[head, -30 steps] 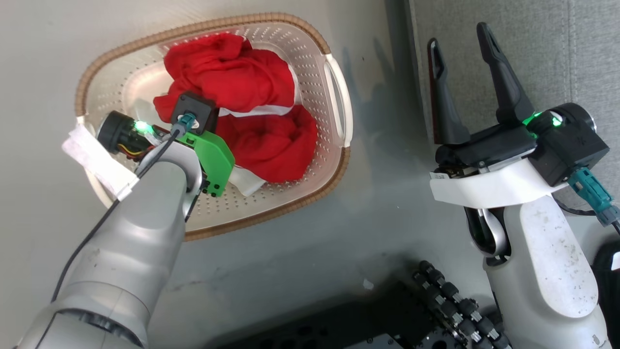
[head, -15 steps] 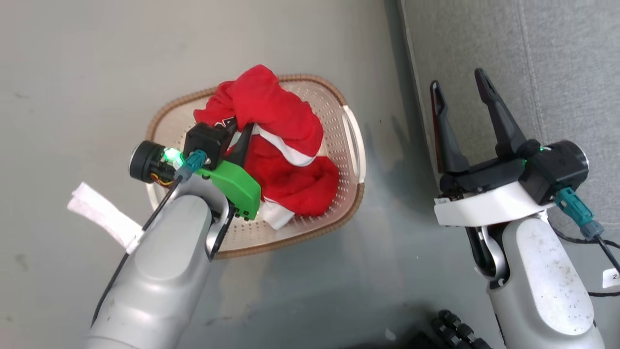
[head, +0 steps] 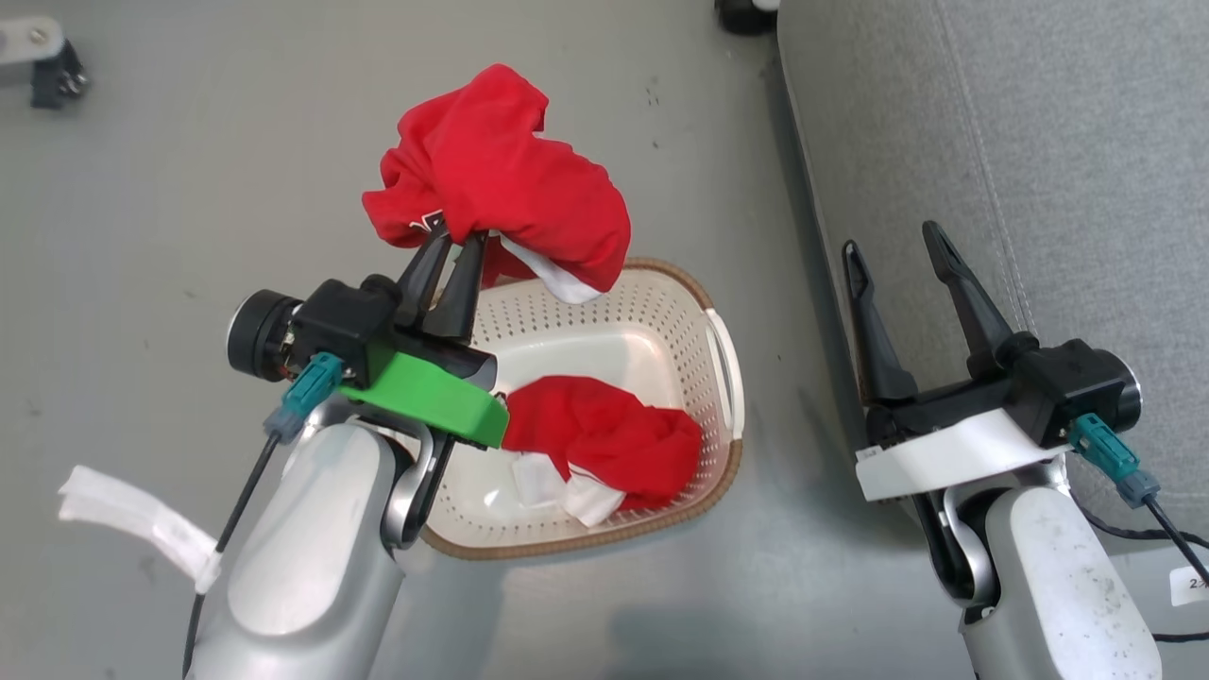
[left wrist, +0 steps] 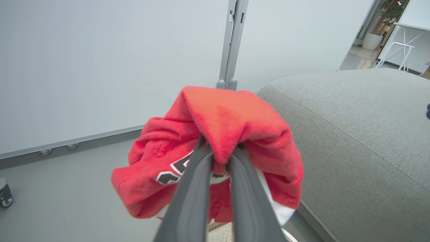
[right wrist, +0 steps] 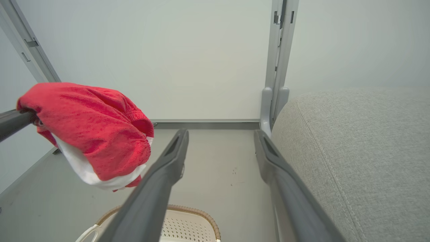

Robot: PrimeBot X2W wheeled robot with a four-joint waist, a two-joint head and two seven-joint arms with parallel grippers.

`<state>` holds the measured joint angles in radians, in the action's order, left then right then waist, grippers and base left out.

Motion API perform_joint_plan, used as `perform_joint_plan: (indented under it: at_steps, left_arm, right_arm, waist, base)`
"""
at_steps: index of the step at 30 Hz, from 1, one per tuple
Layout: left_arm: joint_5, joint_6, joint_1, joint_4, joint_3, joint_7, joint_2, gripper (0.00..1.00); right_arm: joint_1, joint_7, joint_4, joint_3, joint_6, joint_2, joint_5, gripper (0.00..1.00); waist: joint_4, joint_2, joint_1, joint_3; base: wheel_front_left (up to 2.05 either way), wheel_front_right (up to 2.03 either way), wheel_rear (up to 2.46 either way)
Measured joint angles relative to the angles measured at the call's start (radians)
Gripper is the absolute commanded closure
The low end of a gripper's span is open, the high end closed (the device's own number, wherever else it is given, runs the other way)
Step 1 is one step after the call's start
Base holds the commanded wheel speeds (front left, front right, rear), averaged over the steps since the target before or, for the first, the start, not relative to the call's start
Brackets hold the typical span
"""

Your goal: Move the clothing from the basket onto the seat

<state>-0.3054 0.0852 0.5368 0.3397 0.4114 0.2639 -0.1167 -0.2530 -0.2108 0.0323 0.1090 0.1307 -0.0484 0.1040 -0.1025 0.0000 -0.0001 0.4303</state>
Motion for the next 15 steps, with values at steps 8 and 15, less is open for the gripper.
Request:
perform_joint_plan:
  at_steps: [8,15]
  left_arm:
    - [0.003,0.004,-0.088,-0.205,-0.052,0.000,0.009,1.00]
    - [0.009,0.007,-0.178,-0.316,-0.082,0.000,0.030,1.00]
  right_arm:
    - [0.053,0.029,-0.007,-0.002,0.000,0.000,0.001,0.00]
    - [0.101,0.052,-0.017,0.006,0.000,0.000,0.005,0.00]
  waist:
    - [0.031,0.0000,0.0000,-0.108]
    - [0.047,0.0000,0.0000,-0.191]
  base:
    - [0.00,0.00,0.00]
    - [0.00,0.00,0.00]
